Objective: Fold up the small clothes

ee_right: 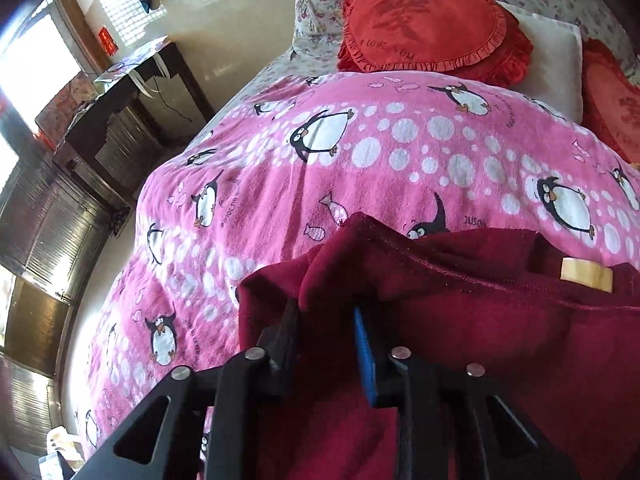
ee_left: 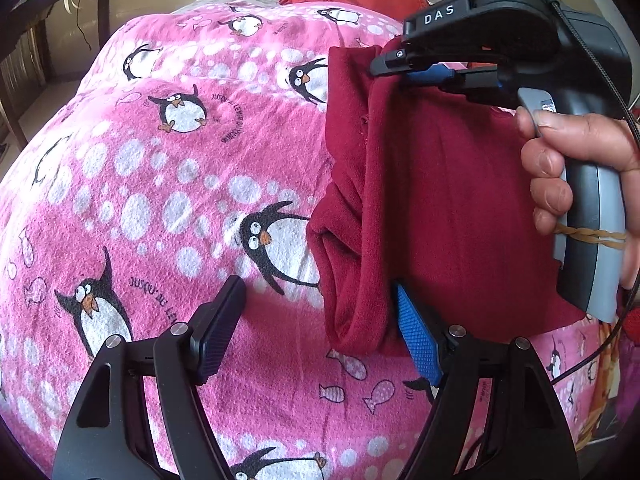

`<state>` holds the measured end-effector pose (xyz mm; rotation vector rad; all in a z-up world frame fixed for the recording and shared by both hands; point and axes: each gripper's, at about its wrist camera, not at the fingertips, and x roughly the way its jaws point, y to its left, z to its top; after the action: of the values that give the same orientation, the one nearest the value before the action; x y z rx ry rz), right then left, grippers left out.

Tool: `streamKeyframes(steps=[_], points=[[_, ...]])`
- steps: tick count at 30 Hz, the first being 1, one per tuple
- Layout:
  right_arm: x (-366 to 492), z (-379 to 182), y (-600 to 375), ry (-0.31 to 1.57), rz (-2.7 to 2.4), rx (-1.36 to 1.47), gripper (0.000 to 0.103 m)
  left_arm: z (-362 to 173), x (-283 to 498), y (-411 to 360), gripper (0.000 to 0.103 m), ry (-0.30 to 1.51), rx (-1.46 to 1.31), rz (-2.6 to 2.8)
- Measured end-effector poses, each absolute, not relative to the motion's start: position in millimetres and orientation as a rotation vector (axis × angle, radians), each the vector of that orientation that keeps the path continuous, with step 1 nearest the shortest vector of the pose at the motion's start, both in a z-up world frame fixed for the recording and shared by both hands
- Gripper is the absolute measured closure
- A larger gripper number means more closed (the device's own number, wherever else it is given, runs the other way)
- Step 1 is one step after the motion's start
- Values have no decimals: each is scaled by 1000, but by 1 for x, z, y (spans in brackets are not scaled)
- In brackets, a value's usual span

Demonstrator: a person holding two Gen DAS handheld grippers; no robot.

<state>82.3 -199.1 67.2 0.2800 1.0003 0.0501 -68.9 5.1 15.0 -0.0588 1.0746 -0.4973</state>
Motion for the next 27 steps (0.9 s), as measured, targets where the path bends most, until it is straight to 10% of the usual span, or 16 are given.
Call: streamKeyframes(steps=[11, 13, 15, 16, 23, 27], points=[[92, 70, -183, 986, 92, 208, 98, 14, -64, 10, 28, 1071, -94, -506], [85, 77, -187, 982, 87, 223, 89, 14, -65, 11, 28, 1067, -101, -506], [78, 82, -186, 992, 77, 214, 42, 13, -67, 11, 27, 1062, -94, -501], [75, 83, -185, 991, 72, 205, 36, 13, -68, 9, 27, 1061, -92, -498], [85, 64, -141, 1077, -13, -17, 32, 12, -69, 7, 27, 1061, -99, -494], [92, 43, -120, 1085, -55, -152, 12, 12, -69, 8, 27, 1062, -95, -494]])
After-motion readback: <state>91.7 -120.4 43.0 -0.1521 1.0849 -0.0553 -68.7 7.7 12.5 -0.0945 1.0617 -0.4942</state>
